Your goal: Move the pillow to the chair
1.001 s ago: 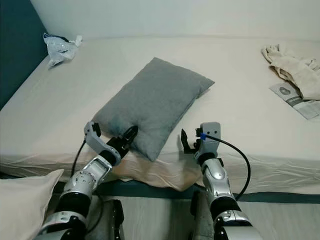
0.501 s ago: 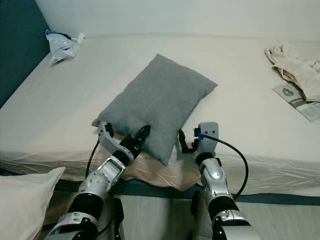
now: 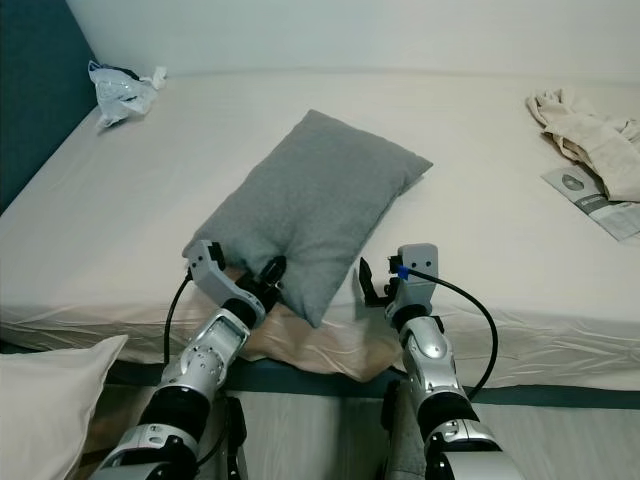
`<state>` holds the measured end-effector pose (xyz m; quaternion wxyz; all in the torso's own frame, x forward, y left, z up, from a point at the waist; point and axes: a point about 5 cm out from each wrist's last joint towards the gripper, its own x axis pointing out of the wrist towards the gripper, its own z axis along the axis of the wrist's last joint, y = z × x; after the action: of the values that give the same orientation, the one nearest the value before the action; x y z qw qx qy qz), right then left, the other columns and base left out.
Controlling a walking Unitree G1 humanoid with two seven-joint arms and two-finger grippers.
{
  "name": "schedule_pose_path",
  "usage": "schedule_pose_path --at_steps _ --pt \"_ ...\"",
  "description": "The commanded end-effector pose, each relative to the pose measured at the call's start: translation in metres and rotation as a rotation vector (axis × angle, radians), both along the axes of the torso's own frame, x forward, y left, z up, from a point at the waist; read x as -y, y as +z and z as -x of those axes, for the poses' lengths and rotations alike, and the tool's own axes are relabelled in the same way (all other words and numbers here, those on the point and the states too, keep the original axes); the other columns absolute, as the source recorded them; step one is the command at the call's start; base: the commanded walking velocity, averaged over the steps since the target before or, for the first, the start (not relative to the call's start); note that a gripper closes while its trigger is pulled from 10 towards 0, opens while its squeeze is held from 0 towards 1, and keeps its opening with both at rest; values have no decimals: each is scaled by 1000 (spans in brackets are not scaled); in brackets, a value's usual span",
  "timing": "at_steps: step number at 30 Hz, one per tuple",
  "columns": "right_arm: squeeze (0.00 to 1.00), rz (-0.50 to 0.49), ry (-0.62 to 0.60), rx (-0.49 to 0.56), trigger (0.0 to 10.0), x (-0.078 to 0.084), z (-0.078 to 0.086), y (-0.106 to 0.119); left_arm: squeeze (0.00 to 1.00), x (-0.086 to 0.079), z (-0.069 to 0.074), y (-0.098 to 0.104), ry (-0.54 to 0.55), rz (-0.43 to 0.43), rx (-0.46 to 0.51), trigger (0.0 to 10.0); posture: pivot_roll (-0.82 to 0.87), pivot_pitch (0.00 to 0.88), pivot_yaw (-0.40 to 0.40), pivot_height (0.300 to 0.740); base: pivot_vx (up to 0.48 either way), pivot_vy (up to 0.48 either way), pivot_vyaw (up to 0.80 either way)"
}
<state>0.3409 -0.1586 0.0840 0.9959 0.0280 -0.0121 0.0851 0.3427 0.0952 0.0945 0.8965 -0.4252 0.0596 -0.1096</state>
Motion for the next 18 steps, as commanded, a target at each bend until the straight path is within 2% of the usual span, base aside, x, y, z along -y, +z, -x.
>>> schedule_pose_path --at_steps 1,3,6,7,8,11,12,13,16,17,18 --pt "0 -40 21 -30 10000 -6 -1 -2 0 26 -8 24 -41 88 71 0 48 130 25 544 0 0 0" --pt "0 -57 27 -33 10000 -8 -2 -1 0 24 -9 28 -48 92 96 0 47 124 25 544 0 0 0" --pt "0 -85 38 -27 10000 -10 -6 4 0 11 -9 42 -136 140 191 0 46 102 28 544 0 0 0" --pt "0 -90 38 -24 10000 -10 -7 5 0 4 -7 47 -195 147 230 0 42 78 33 544 0 0 0" --pt "0 -90 38 -24 10000 -10 -7 5 0 4 -7 47 -195 147 230 0 42 78 33 544 0 0 0" --pt "0 -98 31 -15 10000 -7 -9 8 0 -25 -1 54 -295 139 307 0 38 60 35 544 0 0 0" --pt "0 -116 30 -16 10000 -6 -9 9 0 -38 -1 57 -290 148 324 0 38 60 35 544 0 0 0" --pt "0 -116 30 -16 10000 -6 -9 9 0 -38 -1 57 -290 148 324 0 38 60 35 544 0 0 0" --pt "0 -202 46 -34 10000 -4 -10 9 0 -70 -2 68 -246 207 359 0 41 51 29 544 0 0 0" --pt "0 -202 46 -34 10000 -4 -10 9 0 -70 -2 68 -246 207 359 0 41 51 29 544 0 0 0" --pt "0 -251 53 -45 10000 -4 -10 8 0 -76 -1 71 -242 227 365 0 47 53 26 544 0 0 0"
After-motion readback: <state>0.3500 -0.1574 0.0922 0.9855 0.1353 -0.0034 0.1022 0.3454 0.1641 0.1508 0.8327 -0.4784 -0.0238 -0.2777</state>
